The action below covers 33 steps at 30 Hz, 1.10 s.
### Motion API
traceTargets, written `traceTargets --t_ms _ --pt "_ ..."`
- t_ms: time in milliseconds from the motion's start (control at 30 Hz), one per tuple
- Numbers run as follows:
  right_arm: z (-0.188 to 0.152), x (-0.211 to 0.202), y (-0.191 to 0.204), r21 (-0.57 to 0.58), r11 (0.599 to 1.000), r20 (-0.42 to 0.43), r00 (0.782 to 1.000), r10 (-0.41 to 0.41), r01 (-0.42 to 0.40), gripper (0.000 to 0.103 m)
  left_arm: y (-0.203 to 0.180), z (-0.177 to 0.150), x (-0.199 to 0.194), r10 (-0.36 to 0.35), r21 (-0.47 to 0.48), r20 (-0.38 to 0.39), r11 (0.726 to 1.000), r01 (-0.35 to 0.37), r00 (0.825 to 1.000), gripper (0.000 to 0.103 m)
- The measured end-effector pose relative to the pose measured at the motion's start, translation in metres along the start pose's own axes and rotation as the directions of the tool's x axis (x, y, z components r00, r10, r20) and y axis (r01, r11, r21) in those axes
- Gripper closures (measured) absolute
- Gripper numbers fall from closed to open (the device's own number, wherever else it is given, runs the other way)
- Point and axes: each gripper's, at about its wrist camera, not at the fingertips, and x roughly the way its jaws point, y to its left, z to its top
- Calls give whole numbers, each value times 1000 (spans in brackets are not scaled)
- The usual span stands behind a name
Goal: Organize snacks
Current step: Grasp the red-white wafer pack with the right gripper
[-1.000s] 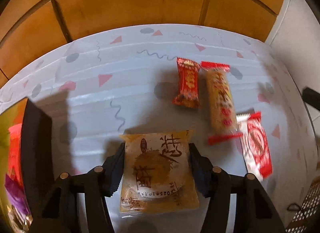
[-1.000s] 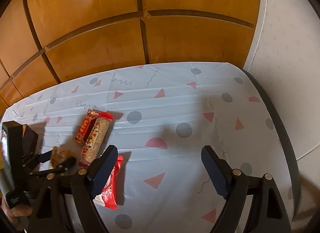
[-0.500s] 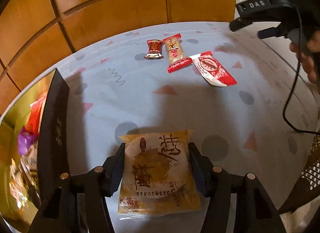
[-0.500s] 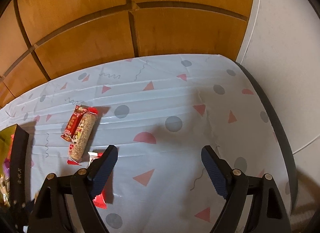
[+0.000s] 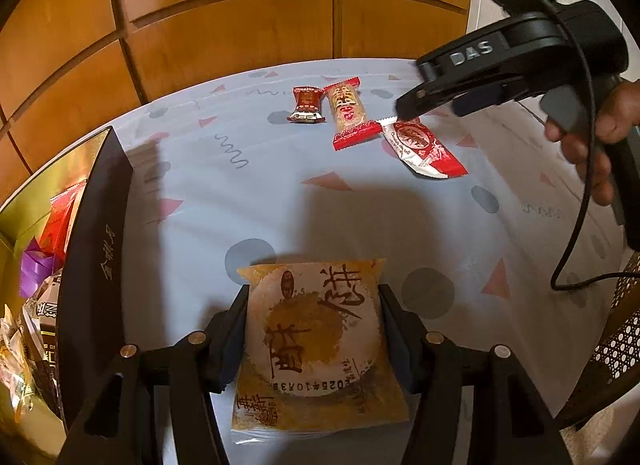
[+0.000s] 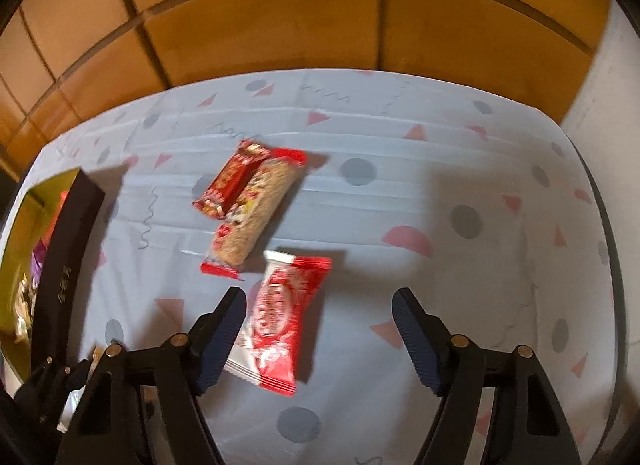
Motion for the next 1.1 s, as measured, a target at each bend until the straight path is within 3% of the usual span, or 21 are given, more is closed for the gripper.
traceTargets --t_ms 133,267,300,333,367,667,1100 --pt "0 12 14 -31 999 -14 1000 21 -21 27 1 -1 -1 -6 -5 5 1000 6 1000 43" --pt "-2 31 32 -110 994 -44 999 -11 6 29 1 -1 -1 -8 -6 7 1000 8 1000 42" --pt "-4 36 36 -142 990 -56 998 -30 21 53 1 -1 -1 -8 -7 9 1000 8 1000 42" --pt "-6 40 38 -170 985 -70 996 -53 40 66 1 -2 -1 -9 -6 9 1000 9 1000 42" --pt "-7 39 39 -185 982 -63 996 -57 45 70 1 -2 -1 -10 -7 8 1000 10 1000 42" --pt "-9 37 29 -174 984 -105 993 -46 27 67 0 -3 -2 1 -15 10 1000 -1 1000 42" --pt "-13 40 42 -287 954 -48 993 -107 89 65 0 6 1 9 -6 -49 1000 -9 999 43"
